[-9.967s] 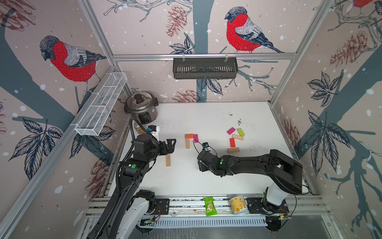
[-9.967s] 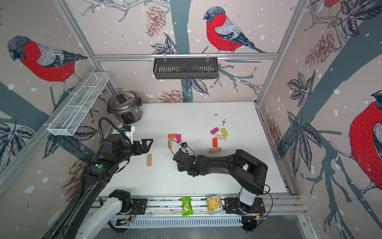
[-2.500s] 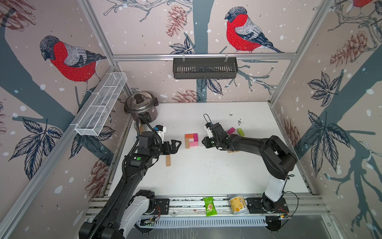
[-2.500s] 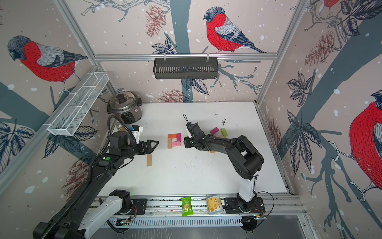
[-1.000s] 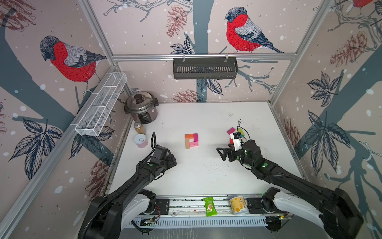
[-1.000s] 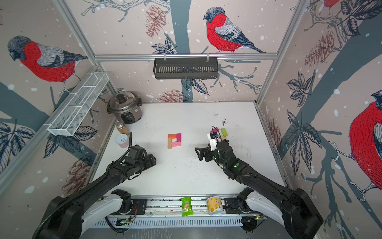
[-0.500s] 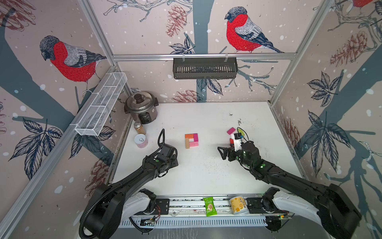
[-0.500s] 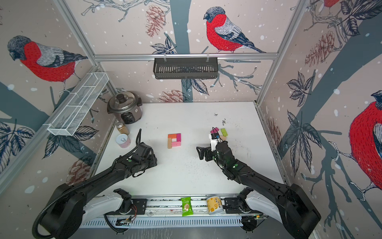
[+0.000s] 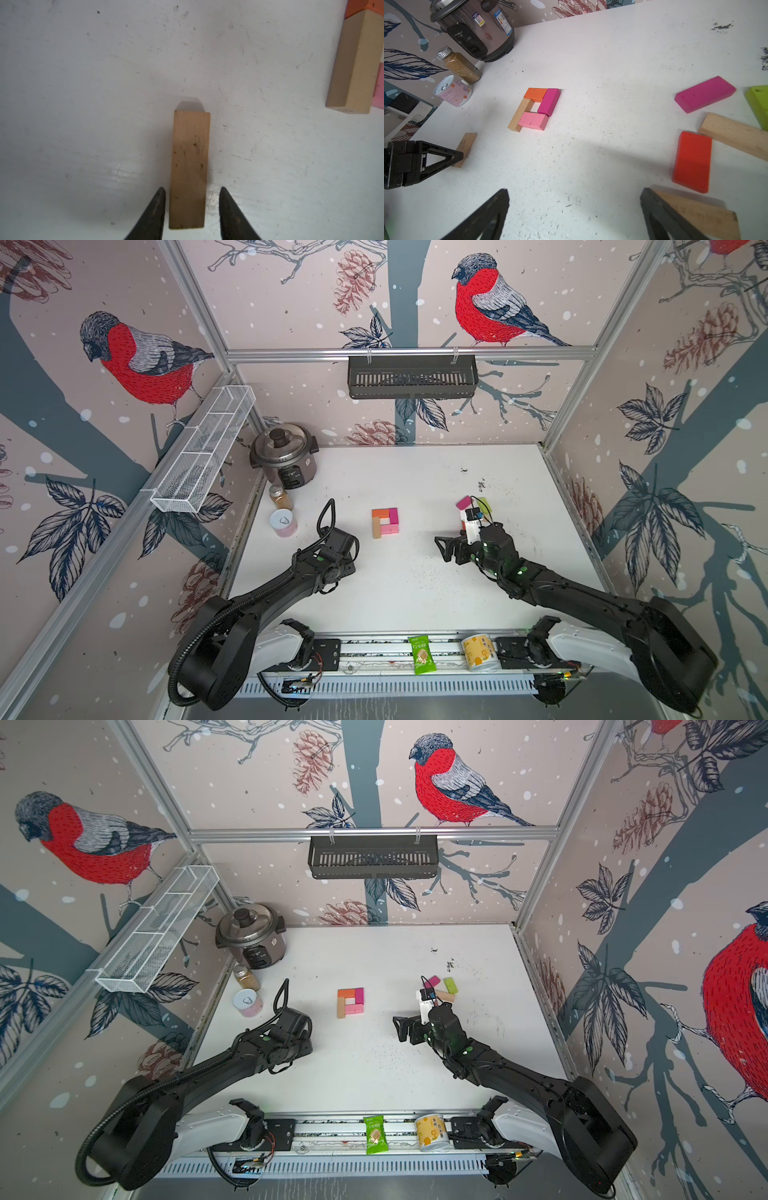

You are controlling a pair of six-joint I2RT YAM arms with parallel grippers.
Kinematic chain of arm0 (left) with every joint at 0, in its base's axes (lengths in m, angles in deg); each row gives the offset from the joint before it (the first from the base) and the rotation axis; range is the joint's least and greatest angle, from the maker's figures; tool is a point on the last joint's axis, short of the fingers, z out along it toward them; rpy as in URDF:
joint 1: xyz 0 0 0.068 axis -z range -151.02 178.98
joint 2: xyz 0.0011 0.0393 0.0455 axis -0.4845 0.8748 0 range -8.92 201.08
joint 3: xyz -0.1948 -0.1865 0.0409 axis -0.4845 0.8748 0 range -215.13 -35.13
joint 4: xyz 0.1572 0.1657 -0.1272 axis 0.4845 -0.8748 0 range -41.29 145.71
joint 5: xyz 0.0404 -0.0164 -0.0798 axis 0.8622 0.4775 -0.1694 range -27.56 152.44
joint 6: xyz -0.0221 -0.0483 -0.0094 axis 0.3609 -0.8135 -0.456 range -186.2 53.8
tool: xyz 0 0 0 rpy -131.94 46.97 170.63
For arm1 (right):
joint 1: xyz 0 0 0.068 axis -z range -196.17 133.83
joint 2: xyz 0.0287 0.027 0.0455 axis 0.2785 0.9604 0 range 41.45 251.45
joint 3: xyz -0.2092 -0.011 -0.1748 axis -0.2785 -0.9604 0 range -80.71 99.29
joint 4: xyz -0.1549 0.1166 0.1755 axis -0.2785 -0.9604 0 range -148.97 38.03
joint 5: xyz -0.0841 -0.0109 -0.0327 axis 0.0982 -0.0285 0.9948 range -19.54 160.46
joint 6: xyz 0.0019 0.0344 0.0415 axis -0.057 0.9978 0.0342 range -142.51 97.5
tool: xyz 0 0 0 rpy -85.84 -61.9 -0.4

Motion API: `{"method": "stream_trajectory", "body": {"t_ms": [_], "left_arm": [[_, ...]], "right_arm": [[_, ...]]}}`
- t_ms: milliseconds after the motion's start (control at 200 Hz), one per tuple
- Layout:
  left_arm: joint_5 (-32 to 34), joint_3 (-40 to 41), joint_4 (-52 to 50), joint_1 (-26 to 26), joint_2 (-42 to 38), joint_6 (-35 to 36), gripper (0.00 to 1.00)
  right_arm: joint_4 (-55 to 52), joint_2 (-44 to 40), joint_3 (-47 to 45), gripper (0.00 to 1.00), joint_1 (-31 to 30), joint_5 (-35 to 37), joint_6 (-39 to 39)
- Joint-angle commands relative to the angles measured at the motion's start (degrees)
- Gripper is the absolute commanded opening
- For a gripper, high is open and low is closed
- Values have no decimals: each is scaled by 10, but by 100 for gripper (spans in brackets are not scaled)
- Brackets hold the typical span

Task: Assemble the letter p with building blocks
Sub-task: Pick up the building block from the center of the board.

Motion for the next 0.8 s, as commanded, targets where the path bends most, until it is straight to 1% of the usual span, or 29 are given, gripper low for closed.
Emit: {"method": "stream_trajectory", "body": {"t_ms": [0,290,470,615,795], "left_arm": [[21,0,-7,1,5,-10,41],[21,0,-1,1,18,-13,31],[15,1,2,2,19,-13,28],[10,-4,-4,4,1,-10,26],[0,-31,-29,24,-33,7,25]], "right_arm": [[23,2,5,100,-2,10,-11],[23,9,7,100,-4,14,-12],[23,13,9,100,-5,17,-12],[23,16,10,100,-6,17,-12],[24,20,11,100,-7,21,-14]]}}
